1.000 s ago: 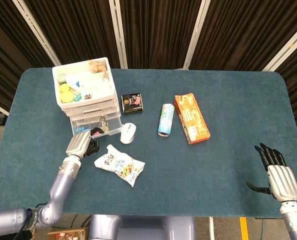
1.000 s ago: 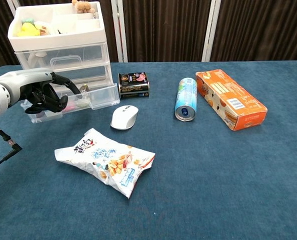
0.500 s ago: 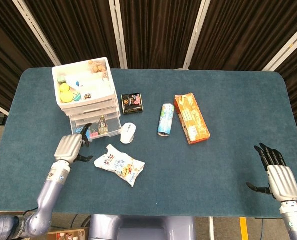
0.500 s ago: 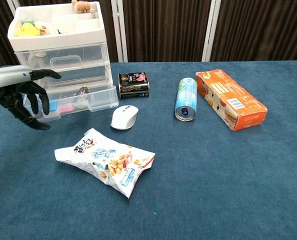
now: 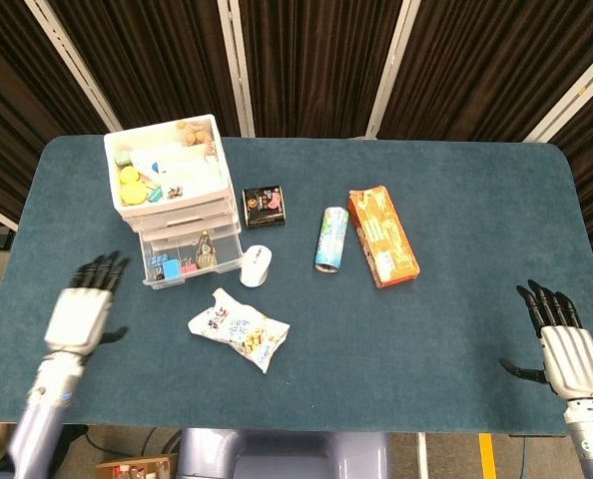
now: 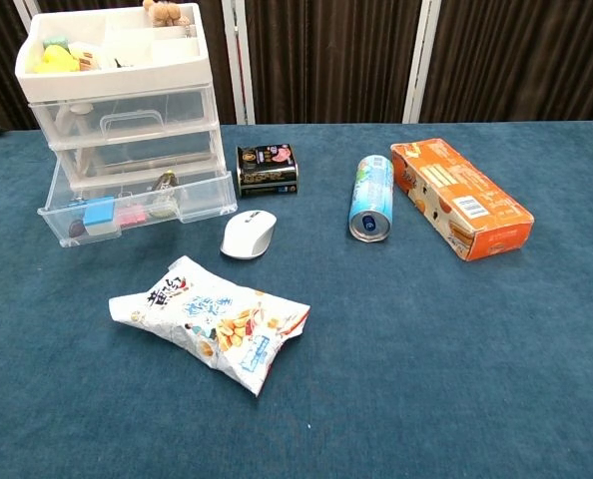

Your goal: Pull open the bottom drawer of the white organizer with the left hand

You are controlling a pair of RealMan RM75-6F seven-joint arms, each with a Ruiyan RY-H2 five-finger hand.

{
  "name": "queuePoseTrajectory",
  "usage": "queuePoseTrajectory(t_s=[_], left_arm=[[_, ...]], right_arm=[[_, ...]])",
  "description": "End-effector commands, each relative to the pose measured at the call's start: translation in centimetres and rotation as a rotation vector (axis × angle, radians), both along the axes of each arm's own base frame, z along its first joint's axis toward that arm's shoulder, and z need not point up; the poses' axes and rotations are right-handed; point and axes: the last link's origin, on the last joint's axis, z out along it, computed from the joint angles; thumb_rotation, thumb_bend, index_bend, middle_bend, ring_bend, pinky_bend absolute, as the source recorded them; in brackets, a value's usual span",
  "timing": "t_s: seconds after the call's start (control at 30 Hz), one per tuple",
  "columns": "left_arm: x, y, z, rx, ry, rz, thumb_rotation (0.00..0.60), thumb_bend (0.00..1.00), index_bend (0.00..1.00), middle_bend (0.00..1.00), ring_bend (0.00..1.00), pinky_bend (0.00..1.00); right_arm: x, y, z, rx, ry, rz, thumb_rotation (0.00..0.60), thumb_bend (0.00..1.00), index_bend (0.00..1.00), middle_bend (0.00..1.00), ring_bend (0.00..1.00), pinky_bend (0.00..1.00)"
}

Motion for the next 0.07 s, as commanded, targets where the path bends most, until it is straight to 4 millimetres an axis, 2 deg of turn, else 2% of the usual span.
queuePoseTrajectory(t_s=[0.03, 0.07], left_arm=[[-4.01, -2.90, 2.95, 0.071, 0.083, 0.015, 0.600, 0.04, 0.00, 0.00, 0.00, 0.09], [-4.54, -3.34, 3.44, 0.079, 0.081, 0.023, 0.600, 0.04, 0.00, 0.00, 0.00, 0.08]], right_arm=[[-0.09, 0.11, 0.18, -0.028, 0.046, 0.017, 0.600, 0.13, 0.00, 0.00, 0.00, 0.03], [-0.13, 0.15, 0.20, -0.035, 0.058, 0.020, 0.600, 0.13, 0.00, 0.00, 0.00, 0.03]])
